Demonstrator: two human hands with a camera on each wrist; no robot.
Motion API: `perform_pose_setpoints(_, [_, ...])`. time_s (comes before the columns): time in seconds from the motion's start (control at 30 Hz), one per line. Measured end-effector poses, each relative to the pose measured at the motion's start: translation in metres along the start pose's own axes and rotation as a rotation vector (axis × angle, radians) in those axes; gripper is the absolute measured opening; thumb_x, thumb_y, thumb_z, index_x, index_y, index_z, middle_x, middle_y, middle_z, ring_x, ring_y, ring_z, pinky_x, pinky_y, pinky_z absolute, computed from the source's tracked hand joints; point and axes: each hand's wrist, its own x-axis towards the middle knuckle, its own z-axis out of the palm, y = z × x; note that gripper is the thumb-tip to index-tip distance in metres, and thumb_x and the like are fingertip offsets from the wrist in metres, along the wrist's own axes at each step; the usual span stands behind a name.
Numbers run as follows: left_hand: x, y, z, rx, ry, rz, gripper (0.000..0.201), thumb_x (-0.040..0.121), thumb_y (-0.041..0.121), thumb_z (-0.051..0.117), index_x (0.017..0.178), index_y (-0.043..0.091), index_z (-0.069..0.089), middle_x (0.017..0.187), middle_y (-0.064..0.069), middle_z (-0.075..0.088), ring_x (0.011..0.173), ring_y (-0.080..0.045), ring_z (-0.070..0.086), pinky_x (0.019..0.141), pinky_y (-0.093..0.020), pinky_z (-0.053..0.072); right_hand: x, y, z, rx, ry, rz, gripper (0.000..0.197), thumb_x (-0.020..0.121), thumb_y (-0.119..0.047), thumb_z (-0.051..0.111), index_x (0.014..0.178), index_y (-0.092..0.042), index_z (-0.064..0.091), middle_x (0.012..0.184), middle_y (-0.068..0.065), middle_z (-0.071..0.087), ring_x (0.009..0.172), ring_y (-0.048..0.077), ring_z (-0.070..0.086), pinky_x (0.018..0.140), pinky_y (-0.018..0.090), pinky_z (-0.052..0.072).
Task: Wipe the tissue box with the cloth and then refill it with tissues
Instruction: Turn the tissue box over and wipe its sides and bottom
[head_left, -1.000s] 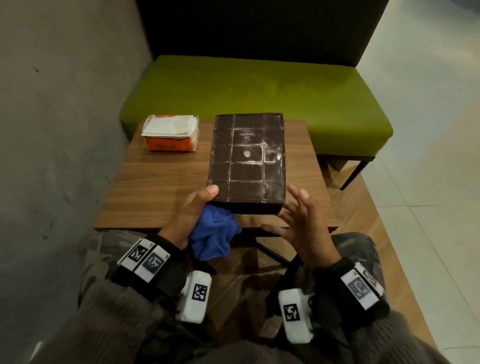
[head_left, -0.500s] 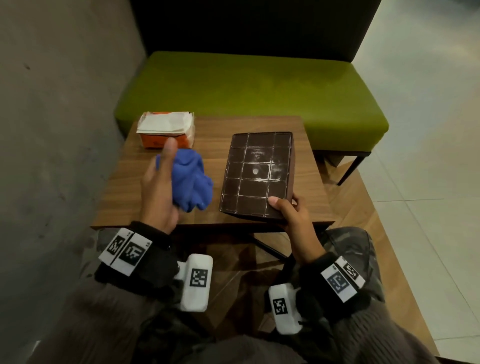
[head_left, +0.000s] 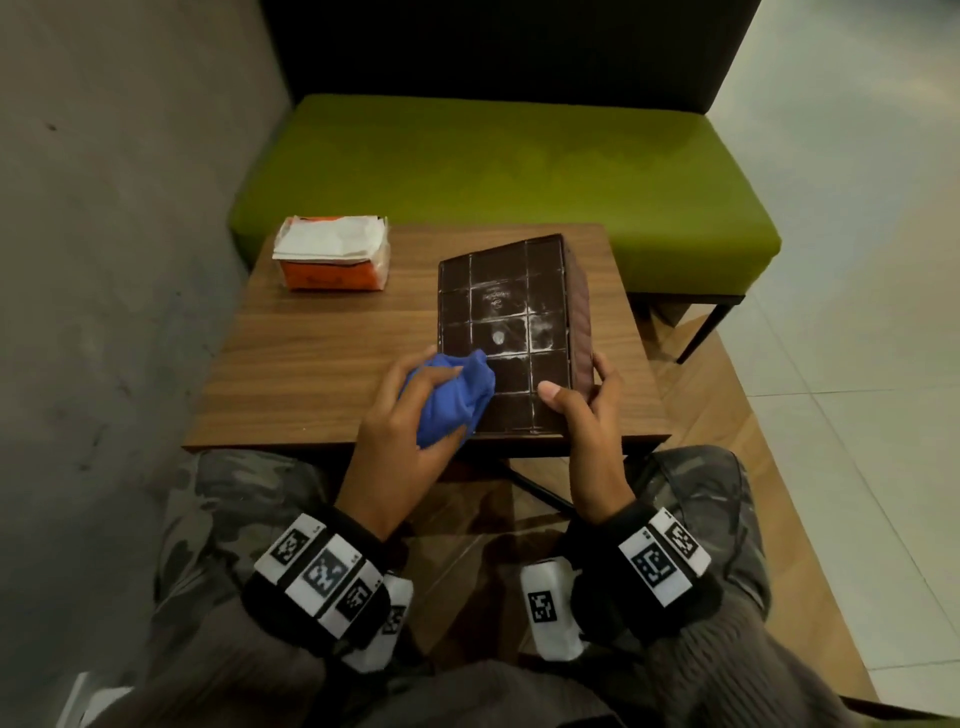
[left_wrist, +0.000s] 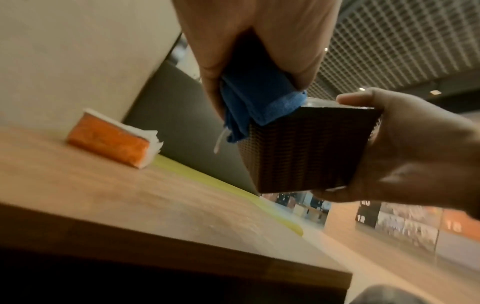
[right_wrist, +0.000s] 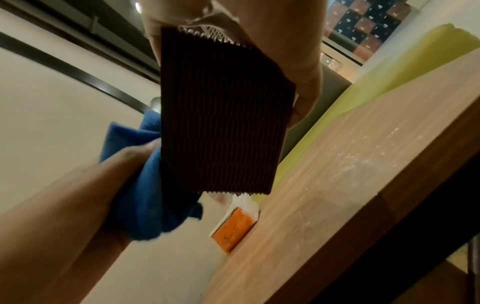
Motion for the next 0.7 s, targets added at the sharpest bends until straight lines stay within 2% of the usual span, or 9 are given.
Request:
perform_pose_setpoints(0.1, [0.001, -0.007, -0.01, 0.171, -0.093, 0.157, 0.041, 0.075, 0.032, 0.06, 0.115, 0.025, 0.052, 0.133, -0.009, 0.044, 0.125, -0.021, 0.042, 0.104, -0.033, 0.037, 0.003, -0.005, -0.003, -0.032, -0.003, -0.045, 0.097, 0.061, -0.046, 0.07, 0.145, -0.032, 0.022, 0.139, 0.007, 0.049, 0.121, 0.02, 0.057, 0.091, 0.029, 0.051])
perform_pose_setpoints(0.17, [0.009, -0.001, -0.014, 0.148, -0.009, 0.083, 0.039, 0.074, 0.034, 0.06, 0.111, 0.024, 0.054, 0.128, -0.008, 0.044, 0.12, -0.024, 0.045, 0.1, -0.039, 0.042, 0.002, -0.009, -0.001, -0.034, -0.028, -0.051, 0.095, 0.061, -0.047, 0.069, 0.141, -0.037, 0.02, 0.139, 0.005, 0.049, 0.121, 0.02, 0.057, 0.093, 0.031, 0.052])
perform_pose_setpoints(0.23, [0.019, 0.014, -0.012, 0.099, 0.15, 0.018, 0.034, 0.075, 0.031, 0.061, 0.107, 0.023, 0.054, 0.116, -0.008, 0.048, 0.107, -0.026, 0.051, 0.09, -0.042, 0.047, 0.0, -0.012, 0.001, -0.016, -0.042, -0.054, 0.095, 0.061, -0.046, 0.068, 0.143, -0.035, 0.02, 0.135, 0.004, 0.051, 0.119, 0.02, 0.058, 0.095, 0.035, 0.053])
perform_pose_setpoints(0.33, [0.026, 0.033, -0.007, 0.097, 0.224, 0.033, 0.033, 0.075, 0.024, 0.063, 0.107, 0.024, 0.053, 0.108, -0.007, 0.051, 0.099, -0.023, 0.051, 0.08, -0.035, 0.046, -0.003, -0.017, 0.001, 0.022, -0.022, -0.073, 0.1, 0.061, -0.044, 0.068, 0.148, -0.026, 0.021, 0.135, 0.006, 0.053, 0.119, 0.023, 0.059, 0.099, 0.041, 0.052])
perform_pose_setpoints(0.4, [0.017, 0.039, -0.004, 0.184, 0.152, 0.116, 0.033, 0.075, 0.024, 0.064, 0.106, 0.025, 0.055, 0.107, -0.002, 0.05, 0.097, -0.017, 0.046, 0.077, -0.028, 0.04, -0.004, -0.022, -0.001, 0.031, 0.01, -0.112, 0.102, 0.061, -0.042, 0.068, 0.15, -0.022, 0.02, 0.133, 0.003, 0.054, 0.117, 0.019, 0.06, 0.098, 0.037, 0.052])
perform_pose_setpoints(0.5, [0.006, 0.04, -0.006, 0.225, 0.029, 0.21, 0.031, 0.075, 0.025, 0.064, 0.105, 0.024, 0.059, 0.102, 0.001, 0.05, 0.092, -0.016, 0.045, 0.074, -0.027, 0.039, -0.005, -0.025, -0.005, -0.005, 0.032, -0.14, 0.104, 0.061, -0.043, 0.068, 0.15, -0.021, 0.019, 0.138, 0.002, 0.05, 0.12, 0.014, 0.058, 0.098, 0.033, 0.051])
perform_pose_setpoints(0.57, [0.02, 0.037, -0.01, 0.184, 0.084, 0.112, 0.025, 0.076, 0.024, 0.063, 0.1, 0.019, 0.065, 0.097, -0.001, 0.053, 0.09, -0.019, 0.049, 0.072, -0.03, 0.042, -0.007, -0.022, -0.004, -0.024, -0.003, -0.118, 0.103, 0.062, -0.044, 0.069, 0.15, -0.024, 0.02, 0.142, 0.005, 0.047, 0.123, 0.017, 0.056, 0.101, 0.036, 0.05])
perform_pose_setpoints(0.63, [0.035, 0.037, -0.015, 0.136, 0.167, 0.03, 0.02, 0.077, 0.025, 0.063, 0.094, 0.014, 0.068, 0.094, -0.002, 0.053, 0.089, -0.022, 0.05, 0.072, -0.033, 0.043, -0.009, -0.017, 0.0, -0.022, -0.01, -0.095, 0.101, 0.062, -0.045, 0.069, 0.148, -0.027, 0.021, 0.141, 0.006, 0.047, 0.122, 0.018, 0.056, 0.098, 0.035, 0.052])
perform_pose_setpoints(0.7, [0.031, 0.041, -0.014, 0.151, 0.127, 0.061, 0.022, 0.076, 0.027, 0.063, 0.093, 0.014, 0.068, 0.094, 0.001, 0.052, 0.091, -0.019, 0.049, 0.072, -0.032, 0.042, -0.01, -0.017, 0.001, 0.017, 0.012, -0.087, 0.101, 0.061, -0.045, 0.07, 0.148, -0.027, 0.022, 0.137, 0.004, 0.05, 0.117, 0.016, 0.06, 0.09, 0.029, 0.055])
